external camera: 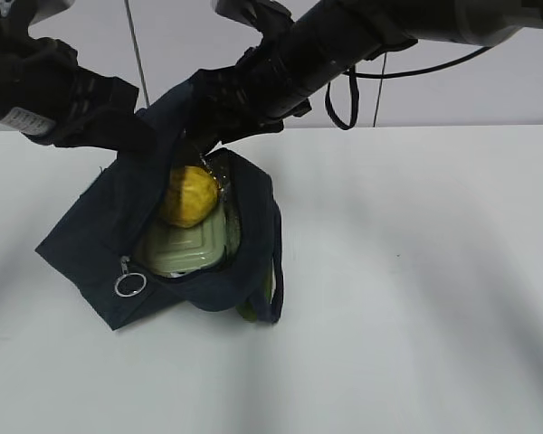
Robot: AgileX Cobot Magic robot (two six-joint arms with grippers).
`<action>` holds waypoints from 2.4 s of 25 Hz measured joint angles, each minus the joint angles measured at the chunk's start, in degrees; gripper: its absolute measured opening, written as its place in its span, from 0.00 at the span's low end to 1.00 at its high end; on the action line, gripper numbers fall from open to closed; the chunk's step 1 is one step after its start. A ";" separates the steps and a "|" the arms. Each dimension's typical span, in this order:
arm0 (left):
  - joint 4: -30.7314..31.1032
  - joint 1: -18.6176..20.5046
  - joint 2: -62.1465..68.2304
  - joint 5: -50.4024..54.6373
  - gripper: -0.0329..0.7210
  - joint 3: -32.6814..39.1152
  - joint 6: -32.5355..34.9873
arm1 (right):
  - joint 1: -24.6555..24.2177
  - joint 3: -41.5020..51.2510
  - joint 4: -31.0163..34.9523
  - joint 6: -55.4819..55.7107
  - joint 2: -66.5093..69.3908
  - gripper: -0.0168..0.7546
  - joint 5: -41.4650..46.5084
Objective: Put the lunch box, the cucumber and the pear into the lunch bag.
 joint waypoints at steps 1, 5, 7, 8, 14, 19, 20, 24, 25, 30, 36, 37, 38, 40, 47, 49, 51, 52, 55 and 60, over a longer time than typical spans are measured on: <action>0.00 0.00 0.00 0.00 0.05 0.00 0.00 | 0.00 0.00 0.12 0.00 0.00 0.55 0.00; 0.00 0.00 0.00 0.00 0.05 0.00 0.00 | -0.28 0.00 -1.07 0.00 -0.24 0.57 0.77; 0.00 0.00 0.00 0.00 0.05 0.00 0.00 | -0.55 0.00 -4.74 1.04 -1.58 0.57 2.06; 0.00 0.00 0.00 0.00 0.05 0.00 0.00 | -0.69 0.00 -7.12 1.95 -2.38 0.57 2.74; 4.59 1.02 0.06 0.39 0.05 0.00 -1.07 | -1.09 -0.13 -25.60 10.53 -6.56 0.57 10.85; 8.57 3.47 0.06 1.71 0.05 0.00 -1.87 | -1.17 -0.26 -29.96 12.83 -6.55 0.51 17.30; 8.71 3.93 0.06 2.02 0.05 0.00 -1.92 | -1.17 -0.26 -30.33 12.83 -6.55 0.49 17.89; 9.12 5.23 0.06 3.24 0.05 0.00 -2.11 | -1.17 -0.26 -30.82 12.97 -6.55 0.45 21.08; 9.64 5.37 0.06 3.42 0.05 -0.05 -2.11 | -1.17 -0.26 -30.82 13.09 -6.55 0.44 21.59; 13.57 5.61 0.39 5.00 0.05 -0.17 -2.62 | -1.17 -0.37 -30.82 14.26 -6.55 0.44 21.36; 20.81 5.61 0.52 5.71 0.05 -0.17 -8.15 | -1.17 -0.37 -30.82 18.22 -4.10 0.44 21.36; 21.93 5.61 0.52 5.77 0.05 -0.17 -9.28 | -1.17 -0.37 -30.82 18.52 -3.35 0.44 21.36; 22.67 5.61 0.52 5.83 0.05 -0.17 -10.19 | -1.06 -0.37 -30.82 18.64 -2.55 0.44 21.23; 23.61 5.61 0.52 5.88 0.05 -0.17 -11.38 | -0.54 -0.37 -31.03 18.88 -1.32 0.46 20.35; 28.13 5.61 0.52 6.13 0.05 -0.17 -15.22 | 1.78 -0.37 -31.96 22.82 2.34 0.57 15.04; 30.66 5.61 0.52 6.66 0.05 -0.17 -17.33 | 1.87 -0.37 -31.96 24.97 2.99 0.58 13.55; 32.62 5.61 0.52 7.23 0.05 -0.17 -18.91 | 1.87 -0.50 -31.98 26.19 3.64 0.58 12.23; 33.04 5.61 0.52 7.35 0.05 -0.17 -19.24 | 1.87 -0.61 -32.08 26.47 4.00 0.58 11.86; 33.65 5.61 0.52 7.52 0.05 -0.17 -19.79 | 2.40 -0.61 -32.19 26.87 5.06 0.58 10.39; 37.25 5.61 0.53 7.96 0.05 -0.17 -22.34 | 4.71 -0.61 -33.14 27.85 6.31 0.58 7.66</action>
